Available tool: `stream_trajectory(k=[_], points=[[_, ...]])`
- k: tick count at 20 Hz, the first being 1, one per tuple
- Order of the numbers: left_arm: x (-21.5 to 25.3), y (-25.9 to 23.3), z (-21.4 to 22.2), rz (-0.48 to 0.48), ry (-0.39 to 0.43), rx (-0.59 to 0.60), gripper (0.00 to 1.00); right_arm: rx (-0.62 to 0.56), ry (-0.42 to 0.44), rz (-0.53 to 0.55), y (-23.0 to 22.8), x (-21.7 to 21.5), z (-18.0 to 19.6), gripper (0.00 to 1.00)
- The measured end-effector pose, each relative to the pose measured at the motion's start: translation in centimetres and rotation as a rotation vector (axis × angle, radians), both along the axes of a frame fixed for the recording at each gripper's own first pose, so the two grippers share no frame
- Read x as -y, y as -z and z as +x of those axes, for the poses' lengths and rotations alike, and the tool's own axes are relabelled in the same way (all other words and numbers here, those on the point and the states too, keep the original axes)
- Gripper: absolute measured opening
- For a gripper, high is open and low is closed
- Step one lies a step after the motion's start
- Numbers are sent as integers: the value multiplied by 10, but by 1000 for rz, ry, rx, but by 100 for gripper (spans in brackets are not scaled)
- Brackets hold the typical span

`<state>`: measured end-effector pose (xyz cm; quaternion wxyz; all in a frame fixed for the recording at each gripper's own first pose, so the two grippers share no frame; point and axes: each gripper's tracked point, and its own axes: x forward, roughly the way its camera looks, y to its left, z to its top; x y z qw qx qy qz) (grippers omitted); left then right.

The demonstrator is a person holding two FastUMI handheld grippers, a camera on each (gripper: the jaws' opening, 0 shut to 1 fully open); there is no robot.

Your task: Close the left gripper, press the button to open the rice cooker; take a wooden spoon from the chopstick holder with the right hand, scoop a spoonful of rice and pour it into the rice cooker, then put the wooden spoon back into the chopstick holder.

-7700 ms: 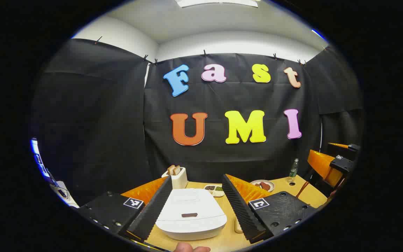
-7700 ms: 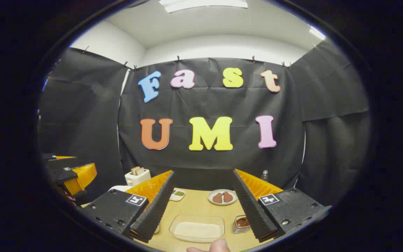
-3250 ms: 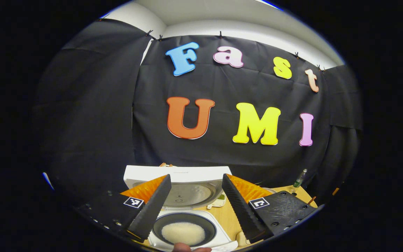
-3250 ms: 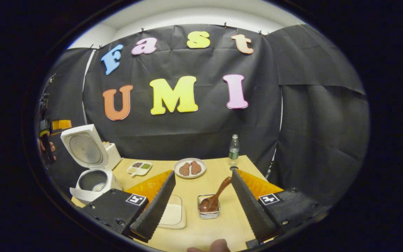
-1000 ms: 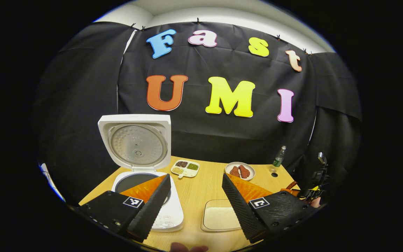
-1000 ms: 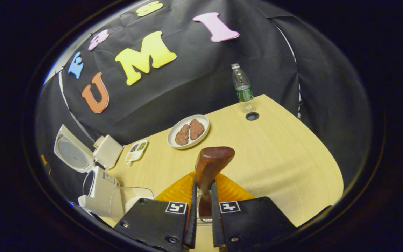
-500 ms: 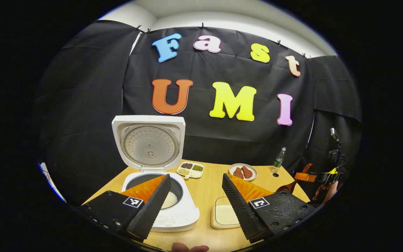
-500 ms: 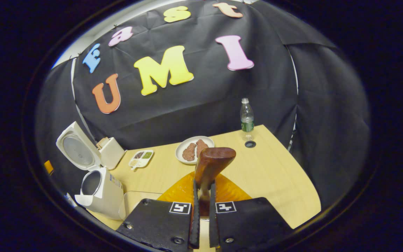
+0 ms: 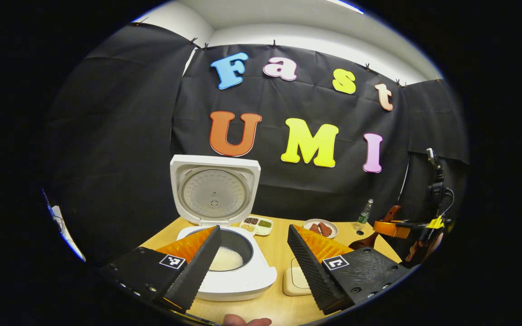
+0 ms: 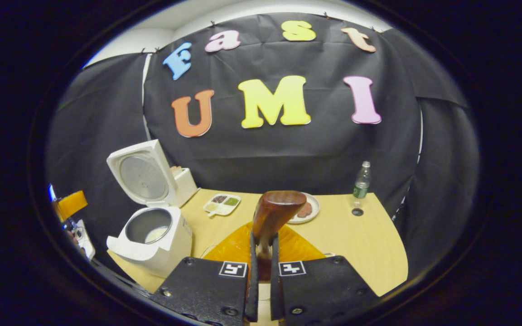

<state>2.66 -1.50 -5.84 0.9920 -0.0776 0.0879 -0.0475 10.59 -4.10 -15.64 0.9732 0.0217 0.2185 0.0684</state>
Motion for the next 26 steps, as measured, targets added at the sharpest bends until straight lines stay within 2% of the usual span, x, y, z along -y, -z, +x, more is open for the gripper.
stream_trajectory(k=[7,9,11,13,14,16,22,26], points=[[-46,11,-34,17,-93,-53,94,-86,-39,-211,98,-14,1,12],[-55,13,-41,18,-117,-67,94,-87,-66,-279,115,-21,0,14],[-62,18,-46,25,-135,-88,94,-94,-86,-347,132,-27,-1,10],[-67,17,-50,27,-143,-99,94,-91,-85,-362,139,-34,-2,12],[-68,18,-51,28,-145,-104,94,-97,-89,-345,141,-40,-2,12],[-68,18,-52,30,-142,-105,94,-134,-100,-236,148,-57,-5,12],[-66,17,-54,48,-130,-112,94,-234,-49,83,147,-88,-4,12],[-64,16,-58,46,-131,-117,94,-254,-23,266,133,-96,3,12]])
